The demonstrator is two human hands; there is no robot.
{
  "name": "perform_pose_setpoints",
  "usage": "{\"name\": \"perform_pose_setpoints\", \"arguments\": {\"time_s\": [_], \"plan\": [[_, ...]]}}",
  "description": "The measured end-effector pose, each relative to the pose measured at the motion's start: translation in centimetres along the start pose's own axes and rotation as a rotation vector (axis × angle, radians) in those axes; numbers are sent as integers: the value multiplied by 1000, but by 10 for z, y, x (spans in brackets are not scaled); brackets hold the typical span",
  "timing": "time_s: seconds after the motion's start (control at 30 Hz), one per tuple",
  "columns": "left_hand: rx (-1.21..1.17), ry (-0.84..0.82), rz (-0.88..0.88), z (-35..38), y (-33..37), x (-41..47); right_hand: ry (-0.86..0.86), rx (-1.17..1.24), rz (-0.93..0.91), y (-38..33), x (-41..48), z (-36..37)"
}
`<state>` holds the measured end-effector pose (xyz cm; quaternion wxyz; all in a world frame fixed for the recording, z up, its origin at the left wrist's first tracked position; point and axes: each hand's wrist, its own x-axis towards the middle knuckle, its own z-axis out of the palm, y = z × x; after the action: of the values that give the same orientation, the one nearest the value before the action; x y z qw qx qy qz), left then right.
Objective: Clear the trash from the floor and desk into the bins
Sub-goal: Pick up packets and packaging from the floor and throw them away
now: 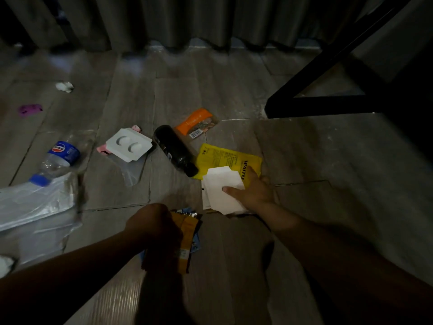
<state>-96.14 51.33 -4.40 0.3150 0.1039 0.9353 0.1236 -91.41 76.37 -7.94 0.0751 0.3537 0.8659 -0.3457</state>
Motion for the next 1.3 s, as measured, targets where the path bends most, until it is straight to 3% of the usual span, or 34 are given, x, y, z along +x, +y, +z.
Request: {"name": "perform_pose_setpoints", "arguments": {"time_s": [0.37,0.7,0.93,1.07,1.3], "plan": [[-125,-53,13,-22,6,-19,150,325,-84,3,-23,-9],[-231,-82,108,-92,32,-38,241,220,-257,-24,-69,-87],[-469,66,107,-187,88,-79,290,109,-255,-97,-106,-186],[-495,138,99,-259,113,-141,256,17,-199,-153,-154,-248],[-565,227,104,-418,162,-270,297,-59,-310,-286,-250,-393]]}}
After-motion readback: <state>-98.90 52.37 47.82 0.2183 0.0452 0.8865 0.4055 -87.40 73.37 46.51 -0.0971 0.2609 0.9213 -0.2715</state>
